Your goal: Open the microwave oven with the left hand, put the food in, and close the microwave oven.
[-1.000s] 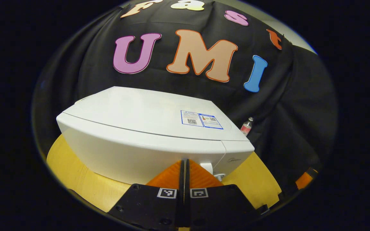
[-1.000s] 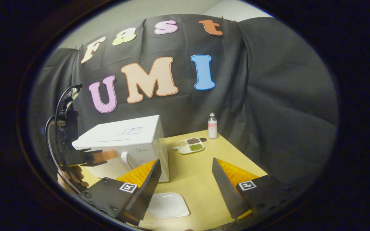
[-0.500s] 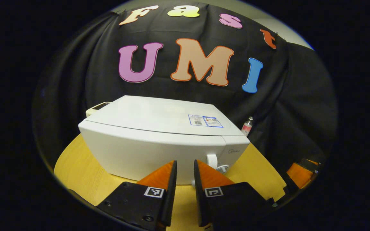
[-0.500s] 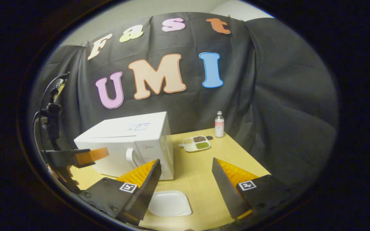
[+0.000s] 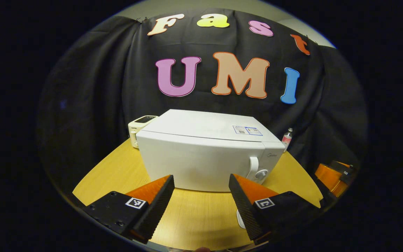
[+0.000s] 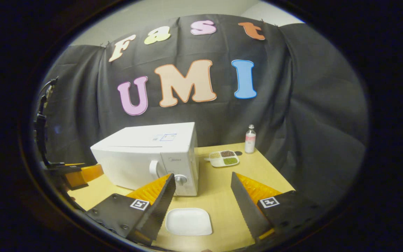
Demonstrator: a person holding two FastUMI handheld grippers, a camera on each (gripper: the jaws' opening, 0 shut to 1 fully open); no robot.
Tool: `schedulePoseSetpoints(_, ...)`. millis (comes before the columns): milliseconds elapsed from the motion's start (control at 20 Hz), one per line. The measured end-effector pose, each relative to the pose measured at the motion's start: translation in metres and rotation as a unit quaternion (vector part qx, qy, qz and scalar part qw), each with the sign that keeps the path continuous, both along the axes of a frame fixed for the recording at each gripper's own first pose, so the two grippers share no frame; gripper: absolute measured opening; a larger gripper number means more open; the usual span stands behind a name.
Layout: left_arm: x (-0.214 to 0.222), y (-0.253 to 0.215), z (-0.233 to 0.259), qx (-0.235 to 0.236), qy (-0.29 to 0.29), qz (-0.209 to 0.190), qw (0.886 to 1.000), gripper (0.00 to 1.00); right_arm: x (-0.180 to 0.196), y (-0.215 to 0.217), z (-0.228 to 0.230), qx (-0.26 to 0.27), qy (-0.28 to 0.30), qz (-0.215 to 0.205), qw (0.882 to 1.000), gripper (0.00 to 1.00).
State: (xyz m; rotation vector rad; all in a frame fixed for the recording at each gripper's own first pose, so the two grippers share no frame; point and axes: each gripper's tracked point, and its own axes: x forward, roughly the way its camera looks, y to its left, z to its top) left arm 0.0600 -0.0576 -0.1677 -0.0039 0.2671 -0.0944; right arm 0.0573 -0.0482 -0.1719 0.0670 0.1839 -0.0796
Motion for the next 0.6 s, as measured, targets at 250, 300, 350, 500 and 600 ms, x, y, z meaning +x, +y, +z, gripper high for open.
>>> schedulePoseSetpoints(250,-0.013,0.017,0.003,0.004,-0.001,0.025,1.000,0.97,-0.005,0.010,0.007,-0.012,-0.007,0.021,1.000,0.98)
schedulePoseSetpoints(300,-0.014,0.020,0.003,0.005,-0.003,0.029,1.000,0.98,-0.006,0.011,0.008,-0.014,-0.008,0.025,1.000,0.98)
schedulePoseSetpoints(350,-0.014,0.021,0.002,0.004,-0.001,0.032,0.999,0.97,-0.008,0.012,0.009,-0.017,-0.009,0.026,0.999,0.98)
schedulePoseSetpoints(500,-0.020,0.024,-0.003,-0.001,0.009,0.039,0.999,0.97,-0.010,0.014,0.009,-0.017,-0.009,0.033,0.999,0.92)
schedulePoseSetpoints(600,-0.024,0.022,-0.005,-0.001,0.011,0.041,0.999,0.97,-0.011,0.014,0.011,-0.012,-0.011,0.037,0.999,0.92)
